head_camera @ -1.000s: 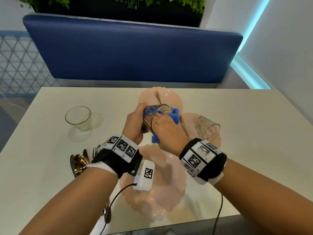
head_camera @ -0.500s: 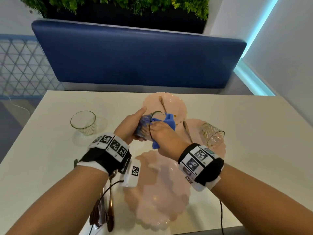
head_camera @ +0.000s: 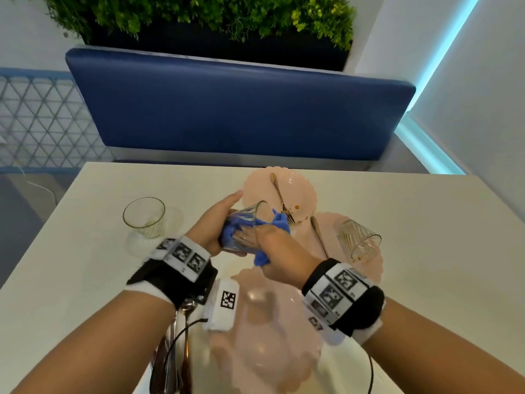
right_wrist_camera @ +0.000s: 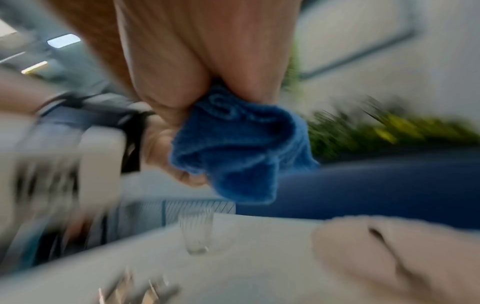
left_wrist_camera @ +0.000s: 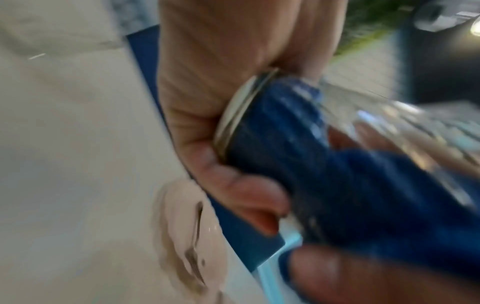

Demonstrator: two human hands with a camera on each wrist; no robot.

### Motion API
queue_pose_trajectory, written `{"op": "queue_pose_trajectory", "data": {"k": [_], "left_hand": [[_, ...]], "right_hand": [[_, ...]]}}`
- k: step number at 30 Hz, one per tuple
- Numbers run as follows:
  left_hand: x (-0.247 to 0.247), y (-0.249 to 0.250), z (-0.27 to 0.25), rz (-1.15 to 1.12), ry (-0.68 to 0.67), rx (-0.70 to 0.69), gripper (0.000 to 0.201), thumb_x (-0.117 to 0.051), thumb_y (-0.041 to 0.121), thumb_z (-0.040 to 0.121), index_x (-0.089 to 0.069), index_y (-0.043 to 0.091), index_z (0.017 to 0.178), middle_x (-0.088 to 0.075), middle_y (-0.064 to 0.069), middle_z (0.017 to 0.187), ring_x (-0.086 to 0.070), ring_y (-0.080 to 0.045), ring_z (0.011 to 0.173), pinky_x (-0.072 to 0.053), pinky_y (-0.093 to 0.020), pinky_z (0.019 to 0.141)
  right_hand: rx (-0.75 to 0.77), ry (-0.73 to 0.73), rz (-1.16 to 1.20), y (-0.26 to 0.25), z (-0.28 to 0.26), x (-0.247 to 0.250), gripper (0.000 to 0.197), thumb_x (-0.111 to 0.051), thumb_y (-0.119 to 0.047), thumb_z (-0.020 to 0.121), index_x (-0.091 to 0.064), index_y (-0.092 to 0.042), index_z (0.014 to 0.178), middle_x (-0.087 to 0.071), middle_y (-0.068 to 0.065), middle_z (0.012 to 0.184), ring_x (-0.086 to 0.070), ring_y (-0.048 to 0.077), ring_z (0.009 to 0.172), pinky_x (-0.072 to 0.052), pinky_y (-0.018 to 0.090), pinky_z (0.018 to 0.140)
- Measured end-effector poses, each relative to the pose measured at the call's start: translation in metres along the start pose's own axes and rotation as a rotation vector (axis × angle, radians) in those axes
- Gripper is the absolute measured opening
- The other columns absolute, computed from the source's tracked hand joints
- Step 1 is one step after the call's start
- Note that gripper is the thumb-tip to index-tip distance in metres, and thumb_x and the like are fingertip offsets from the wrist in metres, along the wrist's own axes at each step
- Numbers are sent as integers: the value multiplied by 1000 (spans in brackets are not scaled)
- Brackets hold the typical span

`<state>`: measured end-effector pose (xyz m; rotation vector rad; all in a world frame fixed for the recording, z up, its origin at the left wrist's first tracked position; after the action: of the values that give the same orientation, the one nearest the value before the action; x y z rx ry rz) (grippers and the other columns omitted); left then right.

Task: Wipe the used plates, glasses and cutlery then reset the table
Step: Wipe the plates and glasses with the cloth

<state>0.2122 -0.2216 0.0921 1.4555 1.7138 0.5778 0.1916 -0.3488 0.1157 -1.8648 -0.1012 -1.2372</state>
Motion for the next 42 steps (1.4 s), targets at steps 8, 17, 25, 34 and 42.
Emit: {"op": "queue_pose_trajectory", "data": {"k": [8, 17, 25, 34, 42], "left_hand": [[-6, -5, 1, 443, 310, -940, 46, -50, 45, 82, -61, 2, 74, -58, -6, 63, -51, -7, 62, -40, -20, 61], [-12, 2, -23, 124, -415, -143, 51, -49, 63, 76, -73, 21, 92, -70, -6, 76, -67, -22, 65, -52, -26, 55], [-27, 5, -23, -36, 10, -608, 58, -58, 47, 83, -43, 14, 129, -61, -15, 121, -65, -18, 99, -54, -28, 79], [-33, -10, -27, 341, 274, -1144, 78, -81, 38, 61, -32, 40, 121, -48, -11, 125, -51, -23, 117, -46, -35, 100], [-13, -19, -19, 489, 277, -1036, 104, -87, 23, 59, -17, 51, 130, -44, 19, 125, -50, -9, 117, -45, -13, 93]], "right_hand": [[-141, 65, 875, 16, -2, 21, 23, -62, 10, 81, -63, -3, 100, -68, -3, 73, -65, 6, 68, -55, 23, 65], [-19, -114, 644, 9, 3, 57, 15, -70, 5, 76, -59, -6, 77, -68, -2, 60, -64, 14, 56, -52, 23, 54], [-48, 558, 963, 8, 10, 39, 36, -64, -35, 82, -53, -18, 112, -56, 21, 80, -56, 26, 72, -53, 43, 67], [-186, 209, 1584, 11, 11, 16, 81, -14, -67, 91, -53, -5, 126, -66, 12, 114, -64, 23, 104, -48, 34, 97], [-403, 182, 1251, 46, 22, 9, 96, -44, -89, 65, -56, -20, 130, -57, 13, 134, -47, 34, 128, -19, 49, 117]]}}
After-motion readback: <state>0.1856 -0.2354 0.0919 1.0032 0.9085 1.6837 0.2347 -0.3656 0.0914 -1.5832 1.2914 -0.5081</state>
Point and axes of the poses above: each hand's wrist, its own z-axis towards the middle knuckle, its own x-axis out of the back of the hand, y = z × x, the point moved 2 cm from there along z, towards the middle knuckle
